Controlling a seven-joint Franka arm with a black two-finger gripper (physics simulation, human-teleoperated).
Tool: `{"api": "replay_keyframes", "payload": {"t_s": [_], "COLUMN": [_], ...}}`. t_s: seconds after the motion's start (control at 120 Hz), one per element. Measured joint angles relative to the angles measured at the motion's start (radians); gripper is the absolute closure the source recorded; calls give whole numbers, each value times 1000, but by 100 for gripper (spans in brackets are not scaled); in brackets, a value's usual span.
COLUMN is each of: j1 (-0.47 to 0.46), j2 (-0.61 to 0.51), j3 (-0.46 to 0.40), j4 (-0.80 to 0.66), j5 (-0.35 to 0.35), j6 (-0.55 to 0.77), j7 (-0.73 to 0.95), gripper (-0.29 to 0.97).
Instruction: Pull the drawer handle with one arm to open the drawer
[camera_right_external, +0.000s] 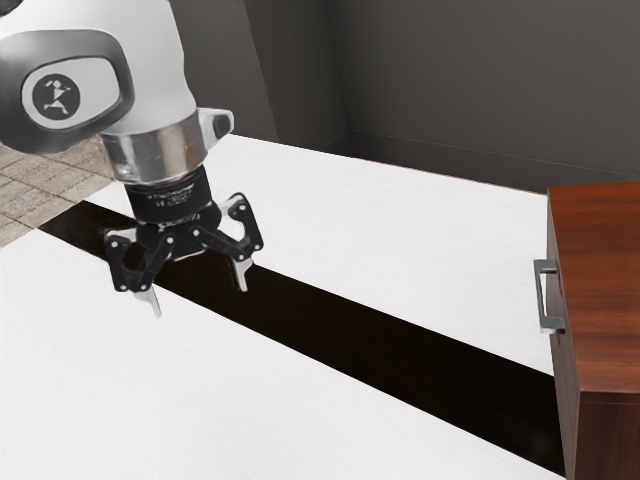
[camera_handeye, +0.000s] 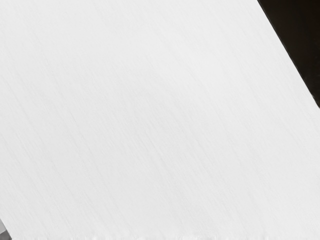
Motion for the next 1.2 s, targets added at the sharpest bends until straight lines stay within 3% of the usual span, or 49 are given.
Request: {"api": "replay_keyframes", "payload": {"t_s": [0.35,0.508,0.742,1.083,1.2], "j1": [-99,-103,-95,-176,-169], "j2": [71,177,204,237,316], "j3": [-29,-29,-59,-73,-75], "j4": [3,62,55,38,136], "j5": [-33,-39,-49,-42,-37], "j6": [173,247,342,402,409], "j7": [-164,-206,-246,-113,-48], "gripper": [0,0,0,0,0]}}
